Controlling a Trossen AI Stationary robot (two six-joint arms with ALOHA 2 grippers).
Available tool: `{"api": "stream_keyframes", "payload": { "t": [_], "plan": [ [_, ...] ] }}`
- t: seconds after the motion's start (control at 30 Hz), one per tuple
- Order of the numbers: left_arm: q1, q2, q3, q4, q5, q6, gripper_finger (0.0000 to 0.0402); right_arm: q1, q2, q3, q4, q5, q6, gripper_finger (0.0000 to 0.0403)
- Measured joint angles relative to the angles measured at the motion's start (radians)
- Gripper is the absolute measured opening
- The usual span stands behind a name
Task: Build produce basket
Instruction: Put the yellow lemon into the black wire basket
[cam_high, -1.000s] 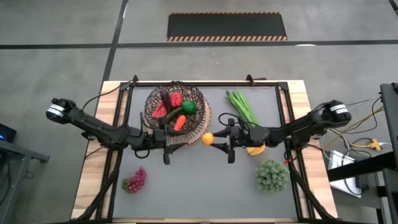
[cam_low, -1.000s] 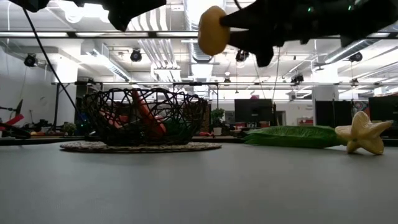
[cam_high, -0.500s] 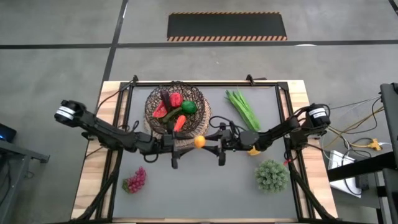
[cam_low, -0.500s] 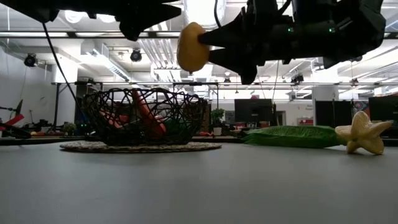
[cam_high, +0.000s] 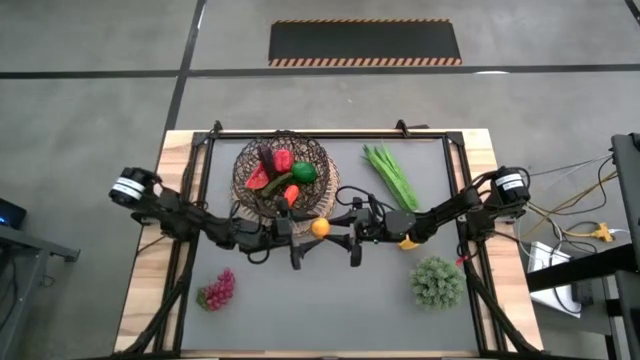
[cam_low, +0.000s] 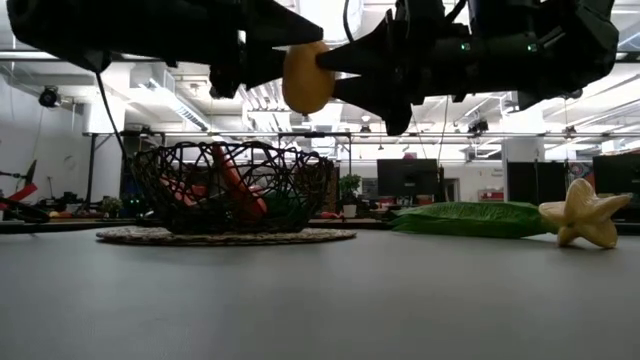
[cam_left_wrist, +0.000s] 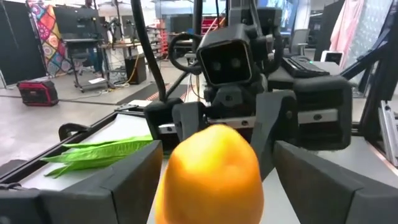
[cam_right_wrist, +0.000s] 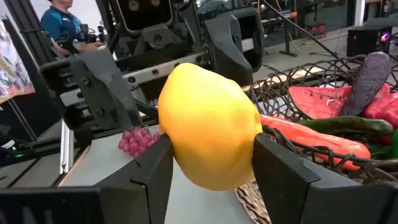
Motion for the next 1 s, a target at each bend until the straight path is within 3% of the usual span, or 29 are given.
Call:
{"api": "stream_keyframes", "payload": {
  "t": [0.2, 0.5, 0.67, 1.0],
  "plan": [
    [0.006, 0.025, 0.015, 0.01, -0.003, 0.0, 0.0273, 0.0, 0.002, 0.0, -0.007, 0.0, -0.006, 0.0182],
    [0.006, 0.023, 0.019, 0.006, -0.008, 0.004, 0.0145, 0.0, 0.002, -0.001, -0.011, 0.0, -0.016, 0.0183],
    [0.006, 0.023, 0.023, 0.004, -0.008, -0.001, 0.0145, 0.0, 0.002, -0.001, -0.01, 0.001, 0.0, 0.0206],
    [0.006, -0.004, 0.03, 0.006, -0.049, -0.002, 0.0144, 0.0, -0.08, -0.001, -0.083, 0.001, 0.014, 0.0308]
  ]
}}
